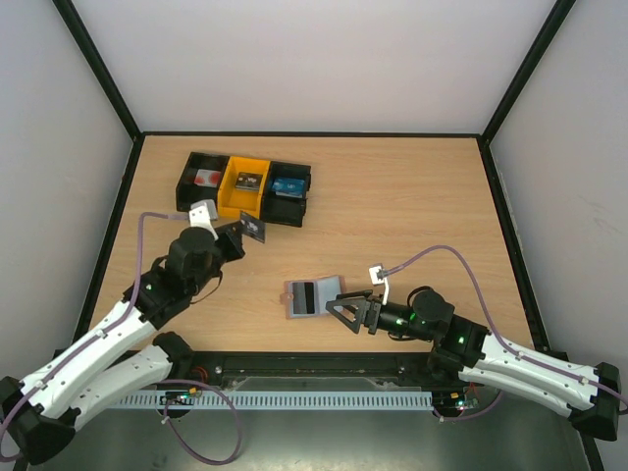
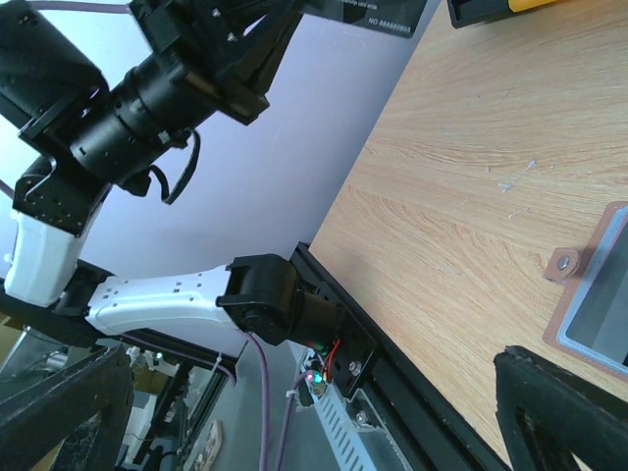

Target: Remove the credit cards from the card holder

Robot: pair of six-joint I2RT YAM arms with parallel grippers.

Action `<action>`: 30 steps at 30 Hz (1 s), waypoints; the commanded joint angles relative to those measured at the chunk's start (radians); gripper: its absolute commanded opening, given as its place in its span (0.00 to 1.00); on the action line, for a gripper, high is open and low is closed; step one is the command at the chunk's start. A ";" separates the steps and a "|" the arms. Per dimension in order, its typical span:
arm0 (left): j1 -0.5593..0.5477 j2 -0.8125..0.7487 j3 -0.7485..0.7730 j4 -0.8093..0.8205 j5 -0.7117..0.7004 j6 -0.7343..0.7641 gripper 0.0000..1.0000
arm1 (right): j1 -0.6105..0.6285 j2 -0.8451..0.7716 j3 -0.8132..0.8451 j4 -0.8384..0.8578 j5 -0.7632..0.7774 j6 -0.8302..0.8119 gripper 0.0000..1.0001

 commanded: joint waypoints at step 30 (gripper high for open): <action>0.505 0.787 0.285 0.583 0.247 0.229 0.03 | -0.001 -0.010 0.030 0.007 0.043 0.014 0.98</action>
